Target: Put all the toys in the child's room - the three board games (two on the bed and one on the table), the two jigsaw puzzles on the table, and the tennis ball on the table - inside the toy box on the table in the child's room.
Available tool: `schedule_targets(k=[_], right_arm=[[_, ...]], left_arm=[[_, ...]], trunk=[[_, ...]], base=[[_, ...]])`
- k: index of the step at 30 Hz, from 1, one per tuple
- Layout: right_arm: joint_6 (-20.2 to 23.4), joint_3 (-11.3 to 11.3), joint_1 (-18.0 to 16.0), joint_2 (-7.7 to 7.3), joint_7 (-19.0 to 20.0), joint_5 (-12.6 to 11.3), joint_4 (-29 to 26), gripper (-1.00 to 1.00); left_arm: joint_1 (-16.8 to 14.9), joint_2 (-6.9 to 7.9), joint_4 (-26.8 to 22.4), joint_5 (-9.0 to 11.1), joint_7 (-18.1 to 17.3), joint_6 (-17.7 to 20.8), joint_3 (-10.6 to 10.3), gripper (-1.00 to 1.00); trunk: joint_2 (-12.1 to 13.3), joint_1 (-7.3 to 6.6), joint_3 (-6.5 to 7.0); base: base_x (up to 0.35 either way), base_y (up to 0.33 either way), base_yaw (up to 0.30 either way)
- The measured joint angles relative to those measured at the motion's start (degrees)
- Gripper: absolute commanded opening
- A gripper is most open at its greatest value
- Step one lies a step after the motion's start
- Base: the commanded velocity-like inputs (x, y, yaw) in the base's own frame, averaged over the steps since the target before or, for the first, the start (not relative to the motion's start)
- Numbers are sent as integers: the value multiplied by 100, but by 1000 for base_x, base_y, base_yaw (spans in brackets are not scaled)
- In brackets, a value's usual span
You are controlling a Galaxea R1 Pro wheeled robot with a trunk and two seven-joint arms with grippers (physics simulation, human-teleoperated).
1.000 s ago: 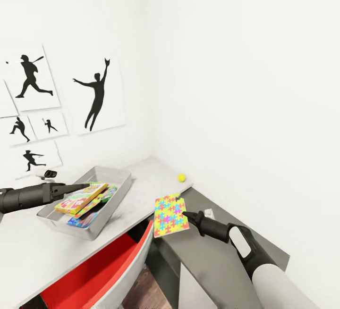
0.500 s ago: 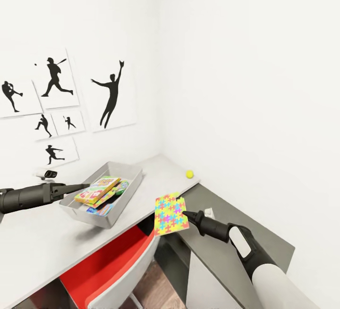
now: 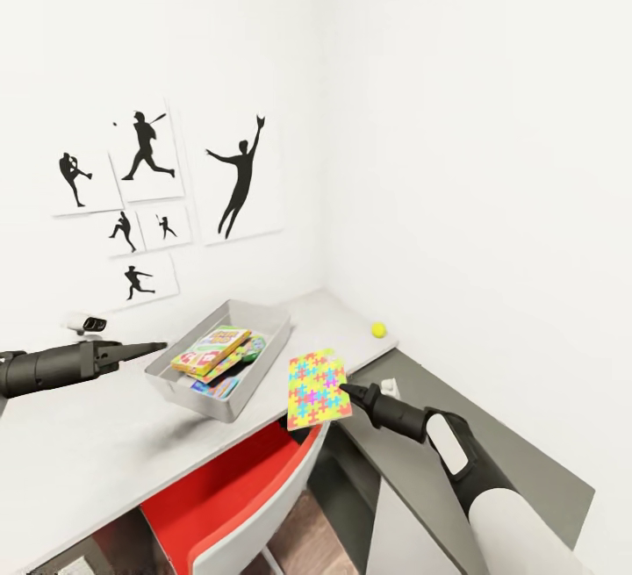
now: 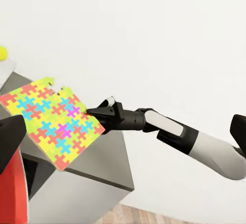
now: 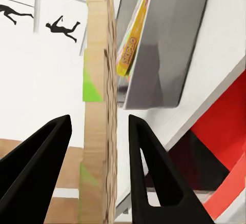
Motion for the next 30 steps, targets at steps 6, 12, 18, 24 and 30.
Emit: schedule_targets(k=[6, 12, 18, 24, 30], right_arm=[[-5, 4, 3, 0, 0, 5, -6, -100], [-1, -2, 11, -5, 11, 3, -10, -100], [-131, -30, 4, 84, -60, 36, -80, -100], [-321, -76, 177, 25, 50, 6, -242, -100], [-453, -73, 192, 16, 40, 4, -315, -100]], left_arm=[[1, 0, 0, -2, 0, -3, 0, 100], [-1, -8, 0, -2, 0, -5, 0, 100], [13, -34, 130, -4, 0, -43, 53, 100], [13, -41, 213, -3, 0, -40, 50, 100], [12, -36, 233, -3, 0, -43, 50, 100]], trunk=[[0, 0, 21], [-1, 0, 39], [0, 1, 40], [0, 1, 40], [0, 1, 40]], base=[[98, 19, 267], [108, 2, 171], [19, 0, 7], [0, 0, 0], [0, 0, 0]])
